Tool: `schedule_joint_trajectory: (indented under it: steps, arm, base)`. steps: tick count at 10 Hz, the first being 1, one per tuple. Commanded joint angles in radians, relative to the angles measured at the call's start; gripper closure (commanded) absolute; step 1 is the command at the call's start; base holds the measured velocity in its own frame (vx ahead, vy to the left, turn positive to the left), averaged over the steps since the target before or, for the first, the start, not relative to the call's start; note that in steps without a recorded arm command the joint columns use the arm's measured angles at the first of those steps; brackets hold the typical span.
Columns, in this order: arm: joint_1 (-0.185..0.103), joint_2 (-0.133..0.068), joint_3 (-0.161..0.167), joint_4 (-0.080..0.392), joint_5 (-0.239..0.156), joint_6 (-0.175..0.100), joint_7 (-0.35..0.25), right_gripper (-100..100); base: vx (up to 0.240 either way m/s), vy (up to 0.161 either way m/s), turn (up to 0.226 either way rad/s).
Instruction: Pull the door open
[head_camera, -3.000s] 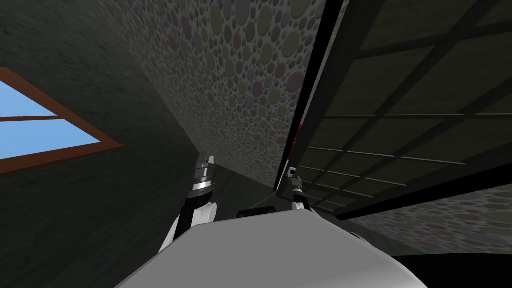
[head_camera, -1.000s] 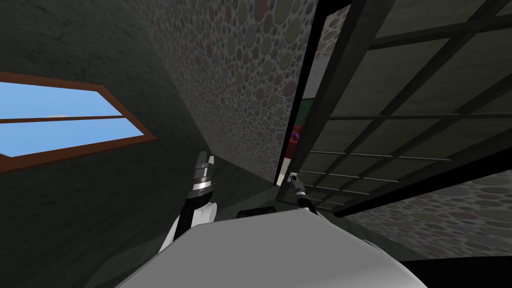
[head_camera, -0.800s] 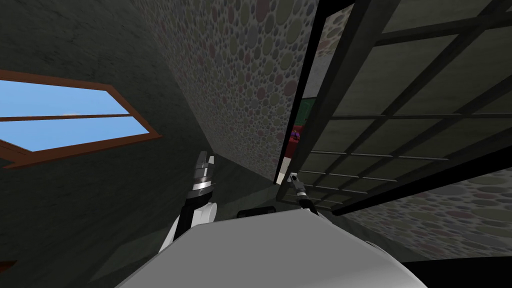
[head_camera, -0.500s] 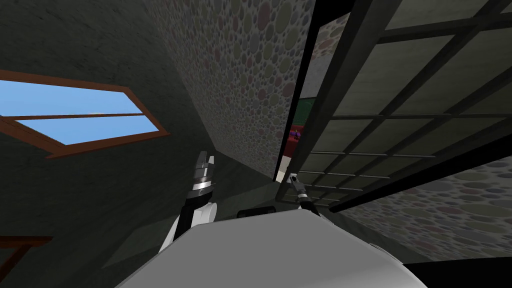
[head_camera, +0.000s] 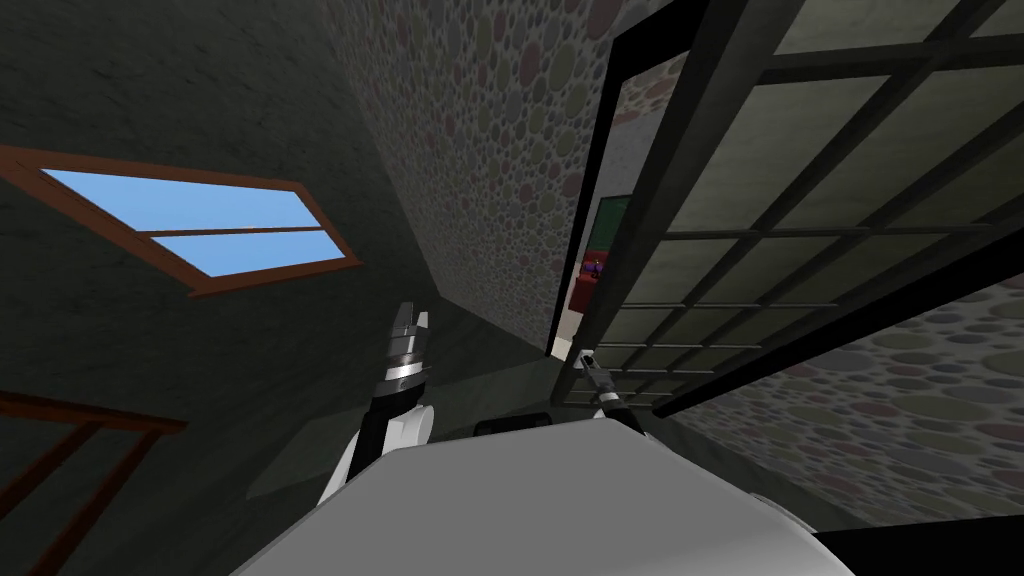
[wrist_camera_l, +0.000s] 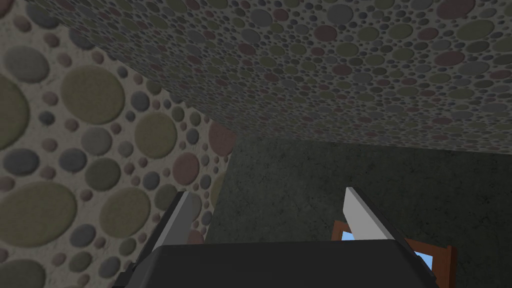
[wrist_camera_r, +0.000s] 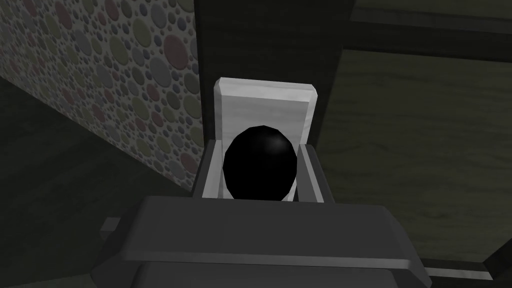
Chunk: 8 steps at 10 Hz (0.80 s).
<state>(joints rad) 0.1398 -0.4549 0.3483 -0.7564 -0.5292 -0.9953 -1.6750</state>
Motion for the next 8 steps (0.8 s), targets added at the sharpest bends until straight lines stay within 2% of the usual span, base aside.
schedule_joint_trajectory:
  steps: [1,5,6,7,8]
  arm:
    - [0.015,-0.011,0.019,0.002,0.01,-0.024,-0.018,100]
    - [0.047,-0.053,0.065,0.007,0.033,-0.085,-0.069,100]
    - [0.024,-0.043,0.061,0.034,0.032,-0.086,-0.069,100]
    - [0.033,-0.052,0.075,0.048,0.038,-0.111,-0.086,100]
    - [0.034,-0.055,0.077,0.051,0.039,-0.117,-0.089,100]
  base:
    - [-0.233,-0.018,0.091]
    - [-0.235,-0.059,0.121]
    - [-0.108,-0.021,0.022]
    - [-0.146,-0.041,0.156]
    - [-0.189,-0.044,0.145]
